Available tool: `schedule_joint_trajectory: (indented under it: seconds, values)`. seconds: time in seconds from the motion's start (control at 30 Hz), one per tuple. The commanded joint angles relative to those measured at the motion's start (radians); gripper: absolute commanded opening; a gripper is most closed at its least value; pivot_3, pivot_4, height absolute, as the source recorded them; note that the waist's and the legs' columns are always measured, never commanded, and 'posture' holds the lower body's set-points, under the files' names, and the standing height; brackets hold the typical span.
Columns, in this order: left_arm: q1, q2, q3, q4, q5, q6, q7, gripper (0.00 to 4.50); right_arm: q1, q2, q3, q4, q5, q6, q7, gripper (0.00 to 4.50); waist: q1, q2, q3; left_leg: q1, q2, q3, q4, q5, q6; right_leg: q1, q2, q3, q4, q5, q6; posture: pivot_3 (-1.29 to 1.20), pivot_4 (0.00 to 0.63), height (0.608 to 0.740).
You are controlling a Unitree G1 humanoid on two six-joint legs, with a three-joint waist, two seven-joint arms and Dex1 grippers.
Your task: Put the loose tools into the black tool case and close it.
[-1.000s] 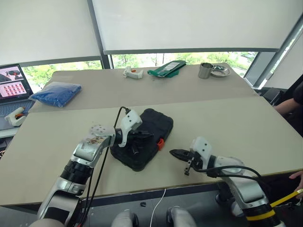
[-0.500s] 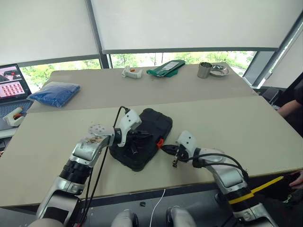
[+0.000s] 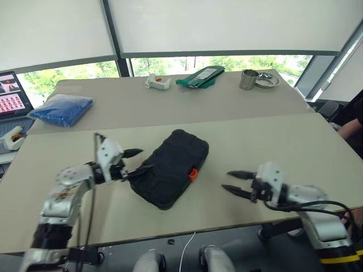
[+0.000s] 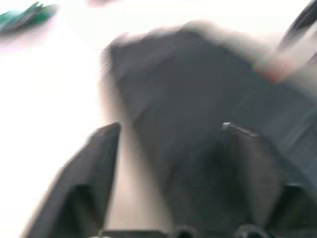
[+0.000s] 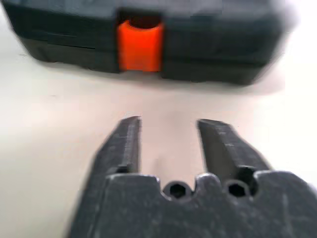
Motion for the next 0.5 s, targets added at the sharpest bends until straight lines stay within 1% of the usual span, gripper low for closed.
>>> schedule_joint_trajectory:
  seconds: [0.03, 0.07, 0.1, 0.2, 0.3, 0.37, 0.43, 0.5]
  values:
    - [0.124, 0.092, 0.110, 0.042, 0.059, -0.099, 0.007, 4.50, 0.031, -0.077, -0.089, 0.101, -0.008, -0.159, 0.067, 3.89, 0.001, 0.000, 0.000, 0.000, 0.000, 0.001, 0.000, 0.000, 0.000, 0.000, 0.000, 0.000, -0.001, -0.002, -0.003, 0.00, 0.150, 0.740]
    - [0.156, 0.109, 0.135, 0.059, 0.063, -0.121, 0.004, 4.50, 0.036, -0.082, -0.101, 0.125, 0.021, -0.173, 0.096, 4.22, -0.001, 0.000, 0.000, 0.000, 0.000, 0.001, 0.000, 0.000, 0.000, 0.000, -0.001, 0.000, 0.000, -0.002, -0.003, 0.00, 0.150, 0.740]
    - [0.186, 0.121, 0.155, 0.073, 0.066, -0.141, 0.005, 4.50, 0.038, -0.078, -0.116, 0.141, 0.062, -0.175, 0.120, 4.43, 0.000, -0.001, 0.001, 0.000, 0.000, 0.002, -0.001, 0.000, 0.000, -0.001, -0.001, 0.001, -0.001, -0.002, -0.003, 0.00, 0.150, 0.740]
    - [0.263, 0.141, 0.190, 0.104, 0.086, -0.198, 0.017, 4.50, 0.049, -0.095, -0.131, 0.173, 0.115, -0.170, 0.188, 4.43, 0.004, -0.003, 0.004, 0.000, 0.000, 0.002, -0.001, -0.001, 0.000, -0.001, -0.002, 0.000, 0.000, -0.003, -0.003, 0.00, 0.150, 0.740]
    - [0.353, 0.133, 0.217, 0.094, 0.079, -0.229, 0.010, 4.50, 0.035, -0.090, -0.140, 0.202, 0.121, -0.203, 0.205, 4.43, 0.010, -0.003, 0.004, 0.000, 0.001, 0.002, -0.001, -0.001, 0.000, -0.001, -0.003, 0.000, 0.000, -0.002, -0.004, 0.00, 0.150, 0.740]
    - [0.376, 0.122, 0.215, 0.076, 0.078, -0.252, 0.016, 4.50, 0.021, -0.087, -0.137, 0.220, 0.107, -0.228, 0.208, 4.43, 0.013, -0.003, 0.004, 0.000, 0.000, 0.002, -0.001, -0.002, -0.001, -0.001, -0.004, 0.000, -0.001, -0.002, -0.004, 0.00, 0.150, 0.740]
    - [0.383, 0.113, 0.210, 0.060, 0.074, -0.257, 0.029, 4.50, 0.009, -0.086, -0.131, 0.236, 0.096, -0.248, 0.210, 4.43, 0.018, -0.003, 0.004, 0.000, 0.000, 0.002, -0.001, -0.006, -0.008, -0.002, -0.004, 0.000, 0.000, -0.002, -0.004, 0.00, 0.150, 0.740]
    - [0.384, 0.105, 0.214, 0.052, 0.064, -0.256, 0.039, 4.50, -0.001, -0.083, -0.123, 0.251, 0.087, -0.261, 0.208, 4.43, 0.024, -0.003, 0.004, 0.000, 0.000, 0.002, -0.001, -0.006, -0.008, -0.001, -0.004, -0.001, 0.000, -0.002, -0.004, 0.00, 0.150, 0.740]
